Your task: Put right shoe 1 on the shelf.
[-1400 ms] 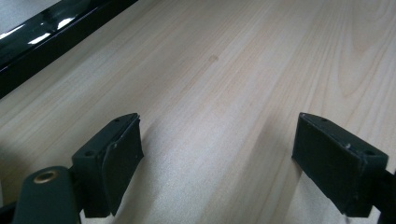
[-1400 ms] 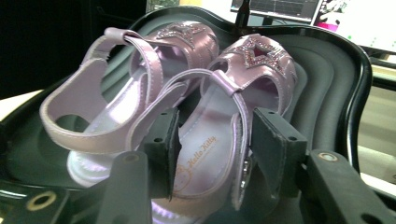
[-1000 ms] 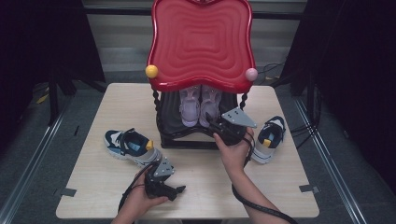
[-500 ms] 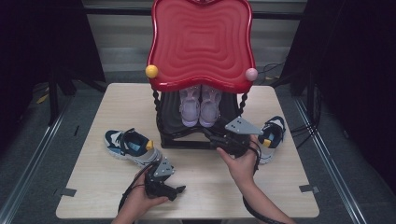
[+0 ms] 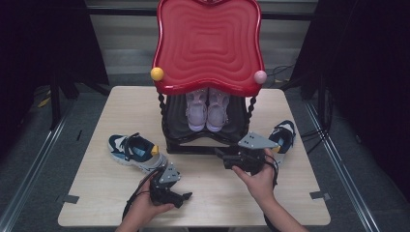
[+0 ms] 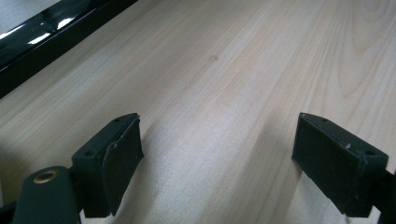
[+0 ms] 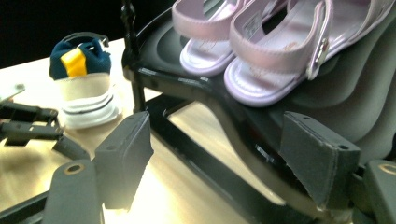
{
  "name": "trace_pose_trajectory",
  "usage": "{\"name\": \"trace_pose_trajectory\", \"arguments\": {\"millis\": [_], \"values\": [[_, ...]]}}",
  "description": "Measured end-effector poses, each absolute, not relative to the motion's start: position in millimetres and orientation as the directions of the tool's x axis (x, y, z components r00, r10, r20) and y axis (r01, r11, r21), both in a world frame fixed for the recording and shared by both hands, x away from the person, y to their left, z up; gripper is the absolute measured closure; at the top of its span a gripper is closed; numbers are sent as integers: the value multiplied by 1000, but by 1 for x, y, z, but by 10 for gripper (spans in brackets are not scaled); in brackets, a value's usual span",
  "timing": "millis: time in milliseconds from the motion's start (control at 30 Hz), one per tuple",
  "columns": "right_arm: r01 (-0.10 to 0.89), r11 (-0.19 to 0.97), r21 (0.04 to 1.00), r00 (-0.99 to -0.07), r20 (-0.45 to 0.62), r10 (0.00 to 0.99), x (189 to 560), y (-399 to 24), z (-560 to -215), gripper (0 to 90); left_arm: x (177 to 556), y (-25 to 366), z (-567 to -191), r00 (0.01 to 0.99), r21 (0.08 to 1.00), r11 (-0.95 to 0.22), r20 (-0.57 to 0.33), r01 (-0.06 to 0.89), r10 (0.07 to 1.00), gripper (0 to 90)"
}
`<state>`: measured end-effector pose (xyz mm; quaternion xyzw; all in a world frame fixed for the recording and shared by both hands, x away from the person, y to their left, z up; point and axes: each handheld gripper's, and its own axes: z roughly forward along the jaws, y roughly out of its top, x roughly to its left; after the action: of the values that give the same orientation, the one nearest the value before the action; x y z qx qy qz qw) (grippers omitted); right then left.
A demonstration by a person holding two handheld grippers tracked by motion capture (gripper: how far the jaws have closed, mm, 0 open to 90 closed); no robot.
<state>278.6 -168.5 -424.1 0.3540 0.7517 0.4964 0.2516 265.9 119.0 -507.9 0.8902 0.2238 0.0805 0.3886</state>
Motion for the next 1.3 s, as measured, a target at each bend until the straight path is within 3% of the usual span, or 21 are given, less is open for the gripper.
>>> {"name": "trace_pose_trajectory", "arguments": {"millis": [600, 1300], "values": [[364, 320, 875, -698, 29, 716, 261, -191, -458, 160, 266, 119, -508, 887, 728, -598, -30, 335, 461, 152], [434, 454, 779, -749, 32, 662, 251, -197, -501, 158, 266, 119, -508, 887, 728, -597, -31, 336, 461, 152]]}}
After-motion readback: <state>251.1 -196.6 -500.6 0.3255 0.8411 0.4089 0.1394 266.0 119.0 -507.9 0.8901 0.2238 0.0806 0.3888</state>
